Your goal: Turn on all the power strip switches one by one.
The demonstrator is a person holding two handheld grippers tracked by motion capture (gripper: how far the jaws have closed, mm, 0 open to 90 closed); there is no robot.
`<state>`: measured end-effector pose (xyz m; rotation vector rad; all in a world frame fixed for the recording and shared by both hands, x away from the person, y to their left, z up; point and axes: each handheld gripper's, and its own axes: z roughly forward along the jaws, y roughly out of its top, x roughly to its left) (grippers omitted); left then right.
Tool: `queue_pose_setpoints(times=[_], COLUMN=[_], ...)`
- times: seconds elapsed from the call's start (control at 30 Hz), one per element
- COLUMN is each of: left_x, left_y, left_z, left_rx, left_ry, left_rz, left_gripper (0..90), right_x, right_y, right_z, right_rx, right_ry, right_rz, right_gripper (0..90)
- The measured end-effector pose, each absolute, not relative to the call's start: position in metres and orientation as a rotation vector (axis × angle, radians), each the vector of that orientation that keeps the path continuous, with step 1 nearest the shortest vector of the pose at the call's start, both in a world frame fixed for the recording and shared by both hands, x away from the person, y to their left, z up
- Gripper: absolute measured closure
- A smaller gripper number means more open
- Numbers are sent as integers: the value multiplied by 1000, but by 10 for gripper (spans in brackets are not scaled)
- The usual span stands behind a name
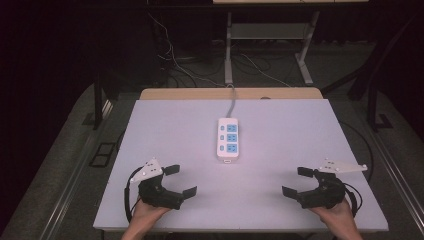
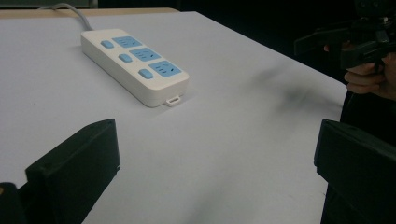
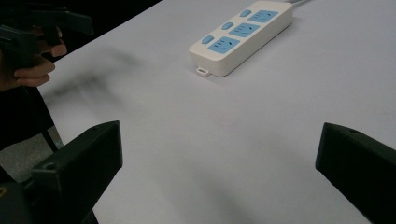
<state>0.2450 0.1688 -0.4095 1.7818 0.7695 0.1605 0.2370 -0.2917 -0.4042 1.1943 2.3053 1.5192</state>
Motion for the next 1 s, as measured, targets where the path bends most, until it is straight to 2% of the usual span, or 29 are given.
queue_pose_setpoints(times=[1.0], left_x=[248], left_y=[162], left_z=[-406], left_rx=[1839], left_ry=[765], left_rz=[130], left_gripper=[0], right_x=[240], right_y=[-290], right_z=[-407], right_rx=[1205], right_ry=[2337], right_rz=[1499], right_gripper=[5])
